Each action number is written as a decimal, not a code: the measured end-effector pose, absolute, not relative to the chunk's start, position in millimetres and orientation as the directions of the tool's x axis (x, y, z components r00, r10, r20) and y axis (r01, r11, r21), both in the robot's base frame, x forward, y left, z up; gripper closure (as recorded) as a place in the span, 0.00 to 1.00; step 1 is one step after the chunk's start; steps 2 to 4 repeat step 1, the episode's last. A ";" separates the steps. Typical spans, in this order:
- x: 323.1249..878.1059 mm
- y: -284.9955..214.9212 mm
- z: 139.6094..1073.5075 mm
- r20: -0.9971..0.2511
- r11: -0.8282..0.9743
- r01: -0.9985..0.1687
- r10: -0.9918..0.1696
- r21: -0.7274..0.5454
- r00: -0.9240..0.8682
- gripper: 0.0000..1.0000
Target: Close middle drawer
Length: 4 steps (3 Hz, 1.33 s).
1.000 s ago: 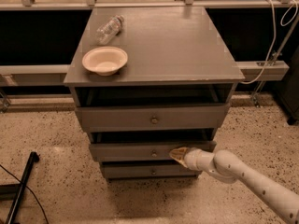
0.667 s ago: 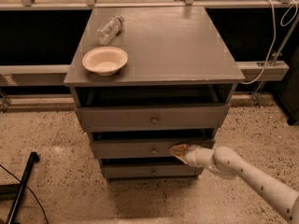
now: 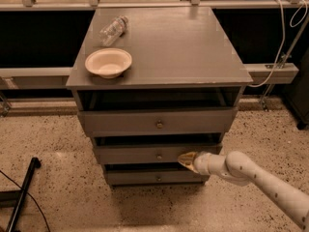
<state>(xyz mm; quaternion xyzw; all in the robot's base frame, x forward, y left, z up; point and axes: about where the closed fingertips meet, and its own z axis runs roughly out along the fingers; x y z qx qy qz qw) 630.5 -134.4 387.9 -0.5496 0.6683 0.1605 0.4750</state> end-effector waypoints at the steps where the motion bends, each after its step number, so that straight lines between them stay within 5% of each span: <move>1: 590.6 -160.7 399.8 -0.810 0.337 -0.909 -0.587 -0.243 -0.001 1.00; 4: 590.6 -160.7 399.8 -0.810 0.337 -0.909 -0.587 -0.243 -0.001 1.00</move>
Offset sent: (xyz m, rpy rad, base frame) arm 0.0000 0.0000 0.0000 0.0000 0.0000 0.0000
